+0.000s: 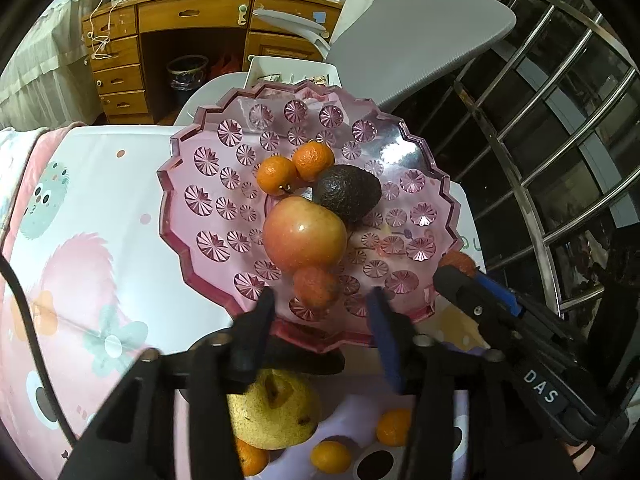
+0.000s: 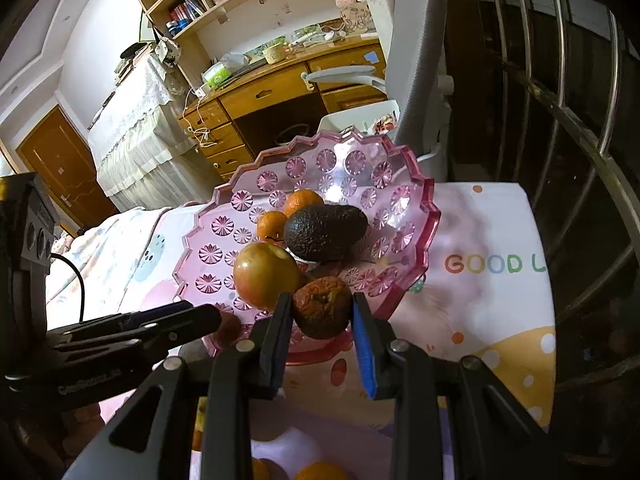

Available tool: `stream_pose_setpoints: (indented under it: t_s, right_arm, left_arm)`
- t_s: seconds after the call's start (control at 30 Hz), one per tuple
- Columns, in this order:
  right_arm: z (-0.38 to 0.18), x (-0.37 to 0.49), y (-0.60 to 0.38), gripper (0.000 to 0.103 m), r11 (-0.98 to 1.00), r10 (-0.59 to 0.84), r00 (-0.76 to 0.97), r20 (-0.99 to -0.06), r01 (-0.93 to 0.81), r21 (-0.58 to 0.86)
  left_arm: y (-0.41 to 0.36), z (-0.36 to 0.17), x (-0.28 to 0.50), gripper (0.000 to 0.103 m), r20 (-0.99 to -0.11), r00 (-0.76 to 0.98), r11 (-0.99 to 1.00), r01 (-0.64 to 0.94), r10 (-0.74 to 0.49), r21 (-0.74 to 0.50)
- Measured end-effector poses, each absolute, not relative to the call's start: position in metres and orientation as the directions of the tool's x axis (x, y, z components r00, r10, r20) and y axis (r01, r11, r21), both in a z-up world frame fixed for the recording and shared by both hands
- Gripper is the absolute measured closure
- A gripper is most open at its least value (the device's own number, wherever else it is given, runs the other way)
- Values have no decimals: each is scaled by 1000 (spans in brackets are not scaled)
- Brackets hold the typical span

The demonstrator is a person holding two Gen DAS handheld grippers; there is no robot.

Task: Organize fruits
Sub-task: 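Open both grippers to drop the lychees into the bowl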

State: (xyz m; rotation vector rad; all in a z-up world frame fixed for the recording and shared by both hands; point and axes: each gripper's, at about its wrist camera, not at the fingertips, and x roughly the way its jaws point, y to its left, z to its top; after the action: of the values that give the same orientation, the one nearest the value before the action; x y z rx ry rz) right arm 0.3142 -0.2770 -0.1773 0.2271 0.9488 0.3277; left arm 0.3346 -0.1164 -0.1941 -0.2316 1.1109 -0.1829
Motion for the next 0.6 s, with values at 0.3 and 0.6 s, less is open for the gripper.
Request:
stream_pose_setpoints:
  t_s: [0.3, 0.6]
  right_arm:
    - [-169, 307, -287, 63, 924, 373, 552, -746, -146, 355]
    - [-160, 285, -303, 62, 916, 362, 572, -736, -74, 394]
  left_arm:
    - [-106, -180, 316, 42, -865, 434, 962, 13, -252, -274]
    - [-81, -177, 277, 40, -878, 411, 959, -32, -245, -282]
